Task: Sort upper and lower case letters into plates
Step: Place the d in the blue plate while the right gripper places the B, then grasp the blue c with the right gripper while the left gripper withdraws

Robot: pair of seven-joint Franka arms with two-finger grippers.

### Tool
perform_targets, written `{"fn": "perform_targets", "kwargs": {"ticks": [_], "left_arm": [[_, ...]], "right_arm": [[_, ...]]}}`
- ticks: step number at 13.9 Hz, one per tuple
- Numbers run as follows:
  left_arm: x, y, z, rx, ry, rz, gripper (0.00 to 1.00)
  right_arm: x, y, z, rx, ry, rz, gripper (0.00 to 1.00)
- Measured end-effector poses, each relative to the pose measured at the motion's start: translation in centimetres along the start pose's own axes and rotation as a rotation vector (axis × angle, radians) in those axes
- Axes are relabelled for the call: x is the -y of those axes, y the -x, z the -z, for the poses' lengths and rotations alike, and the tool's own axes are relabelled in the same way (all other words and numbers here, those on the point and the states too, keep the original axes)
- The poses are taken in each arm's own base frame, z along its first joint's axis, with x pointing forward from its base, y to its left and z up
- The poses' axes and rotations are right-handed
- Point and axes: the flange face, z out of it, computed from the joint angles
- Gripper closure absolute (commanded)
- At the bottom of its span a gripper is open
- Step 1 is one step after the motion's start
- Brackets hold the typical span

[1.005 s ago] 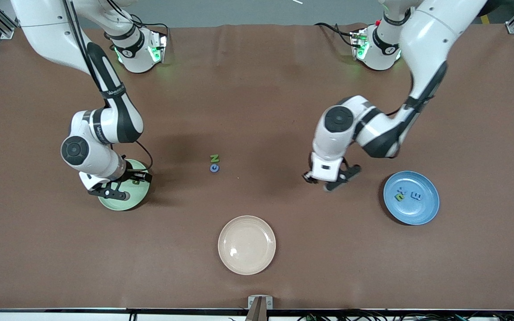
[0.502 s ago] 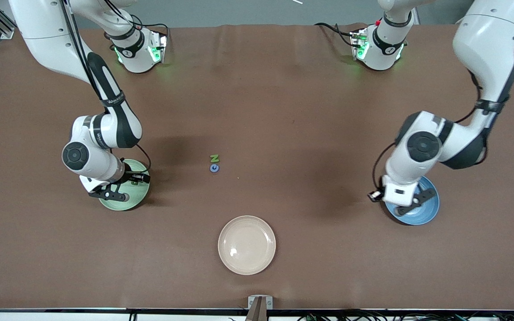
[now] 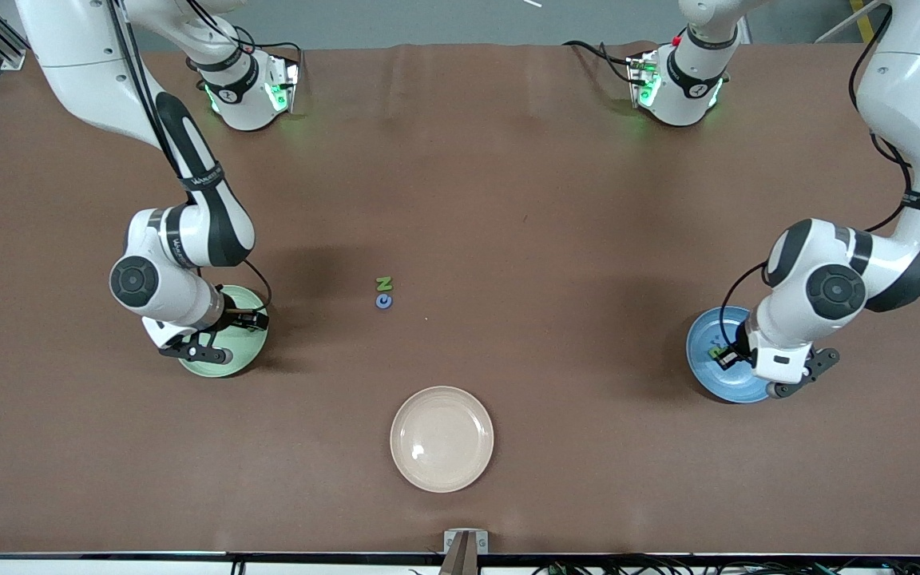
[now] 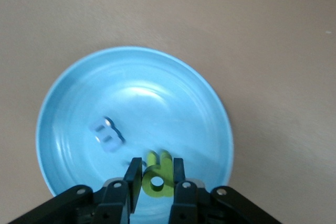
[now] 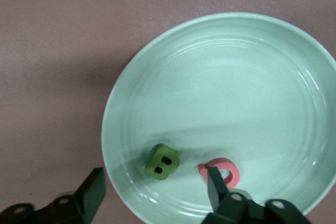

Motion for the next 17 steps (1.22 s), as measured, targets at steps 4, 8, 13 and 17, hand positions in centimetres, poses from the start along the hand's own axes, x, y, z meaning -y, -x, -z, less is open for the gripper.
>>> {"fn": "perform_targets", "kwargs": {"ticks": [4,8,13,17], "left_arm": [[2.2,-2.3,0.6,-0.008,0.005,-0.054,0.00],[-1.8,-2.0,7.3,0.009,-0.013,-0.118,0.00],[-3.2,-2.1,16.9,0.015,-0.032,-0.224,0.00],[-1.1,-2.9,21.7,0.050,-0.077,-0.248,0.00]], "right_arm": [[1.2,-1.1,3.5,0.044,-0.001,-0.014,0.00],[5.5,0.1,3.8,0.031,0.002,-0.071,0.00],[12.7,2.3,3.2,-0.034,-0.022,-0.115,0.00],[15.9,3.4,1.2,-0.052,-0.038,-0.144,0.00]]}}
